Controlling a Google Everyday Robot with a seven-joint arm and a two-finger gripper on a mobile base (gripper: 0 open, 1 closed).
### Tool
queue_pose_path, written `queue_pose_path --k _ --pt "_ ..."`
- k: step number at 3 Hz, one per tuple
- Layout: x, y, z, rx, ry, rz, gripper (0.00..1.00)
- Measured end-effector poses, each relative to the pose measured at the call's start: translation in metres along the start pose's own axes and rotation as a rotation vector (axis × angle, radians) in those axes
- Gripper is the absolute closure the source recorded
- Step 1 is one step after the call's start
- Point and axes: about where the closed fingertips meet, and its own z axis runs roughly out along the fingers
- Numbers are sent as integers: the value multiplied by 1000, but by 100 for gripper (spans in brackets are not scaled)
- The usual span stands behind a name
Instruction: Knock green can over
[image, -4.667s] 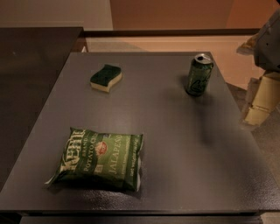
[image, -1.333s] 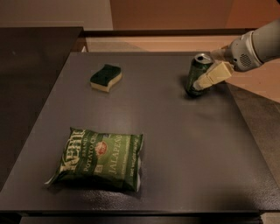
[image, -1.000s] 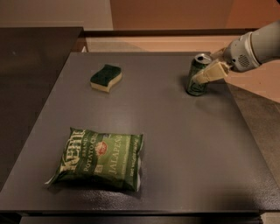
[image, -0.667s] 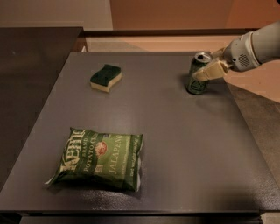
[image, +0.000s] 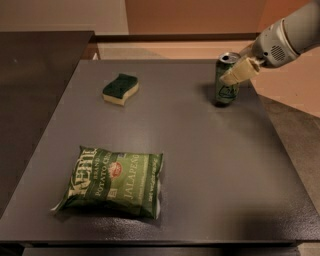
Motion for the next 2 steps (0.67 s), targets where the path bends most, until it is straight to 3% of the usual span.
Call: queue_pose_path --k 2 --pt "-7 31 -3 -107 361 -199 100"
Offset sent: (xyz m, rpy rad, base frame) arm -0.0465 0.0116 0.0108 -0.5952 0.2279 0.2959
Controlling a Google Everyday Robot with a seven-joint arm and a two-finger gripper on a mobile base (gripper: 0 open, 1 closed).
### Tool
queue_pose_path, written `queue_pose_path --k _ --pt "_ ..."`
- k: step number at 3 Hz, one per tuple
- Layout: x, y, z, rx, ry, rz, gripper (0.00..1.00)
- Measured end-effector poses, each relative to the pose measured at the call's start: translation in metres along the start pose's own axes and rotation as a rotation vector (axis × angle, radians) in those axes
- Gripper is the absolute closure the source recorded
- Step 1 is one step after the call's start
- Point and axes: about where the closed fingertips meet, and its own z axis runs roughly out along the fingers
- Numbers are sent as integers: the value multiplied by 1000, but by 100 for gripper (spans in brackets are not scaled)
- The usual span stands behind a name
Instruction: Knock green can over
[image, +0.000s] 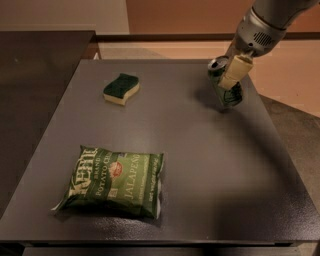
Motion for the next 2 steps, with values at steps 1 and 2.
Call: queue_pose_path --k 1,2 --pt "2 9 3 -23 126 -80 100" --pt "2 15 12 -40 211 -134 82"
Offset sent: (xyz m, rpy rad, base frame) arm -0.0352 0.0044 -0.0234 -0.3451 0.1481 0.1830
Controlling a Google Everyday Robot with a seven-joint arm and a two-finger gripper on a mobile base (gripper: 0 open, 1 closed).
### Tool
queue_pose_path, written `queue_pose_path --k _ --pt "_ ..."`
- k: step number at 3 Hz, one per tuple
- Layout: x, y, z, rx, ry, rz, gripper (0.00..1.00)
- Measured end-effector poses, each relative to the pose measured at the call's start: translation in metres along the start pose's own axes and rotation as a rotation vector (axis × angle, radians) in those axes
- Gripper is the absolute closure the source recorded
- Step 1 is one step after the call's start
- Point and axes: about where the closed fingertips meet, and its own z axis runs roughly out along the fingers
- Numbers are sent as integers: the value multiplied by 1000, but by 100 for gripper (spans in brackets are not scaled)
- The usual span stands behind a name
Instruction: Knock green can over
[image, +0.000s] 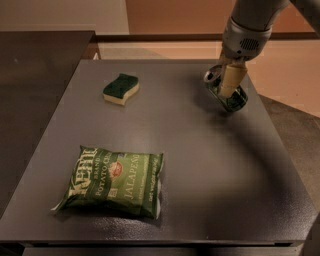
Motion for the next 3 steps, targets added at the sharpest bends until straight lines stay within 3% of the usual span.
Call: queue_pose_path --k 2,3 --pt "-12 6 25 -41 81 -69 35" --pt "-16 -1 27 -17 68 -69 12"
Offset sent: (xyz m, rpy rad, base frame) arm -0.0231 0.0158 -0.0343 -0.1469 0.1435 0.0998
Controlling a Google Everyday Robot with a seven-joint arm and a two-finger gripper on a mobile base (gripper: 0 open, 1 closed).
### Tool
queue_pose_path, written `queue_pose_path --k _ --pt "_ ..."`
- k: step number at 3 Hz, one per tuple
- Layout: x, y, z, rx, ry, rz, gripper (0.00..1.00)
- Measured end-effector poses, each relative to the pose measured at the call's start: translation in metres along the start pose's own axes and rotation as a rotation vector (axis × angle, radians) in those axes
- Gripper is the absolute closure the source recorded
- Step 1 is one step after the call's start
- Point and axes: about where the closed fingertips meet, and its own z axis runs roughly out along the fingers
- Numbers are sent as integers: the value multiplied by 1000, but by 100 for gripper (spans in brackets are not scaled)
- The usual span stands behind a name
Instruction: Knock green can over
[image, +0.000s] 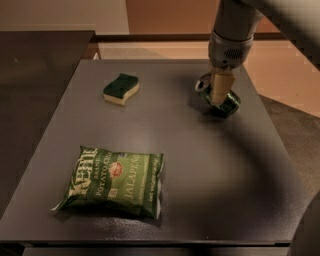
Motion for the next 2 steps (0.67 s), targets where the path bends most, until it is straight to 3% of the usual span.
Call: queue_pose_path --k 1,2 --pt "-3 -5 2 19 -9 -1 0" --pt "-3 -5 2 19 -9 -1 0"
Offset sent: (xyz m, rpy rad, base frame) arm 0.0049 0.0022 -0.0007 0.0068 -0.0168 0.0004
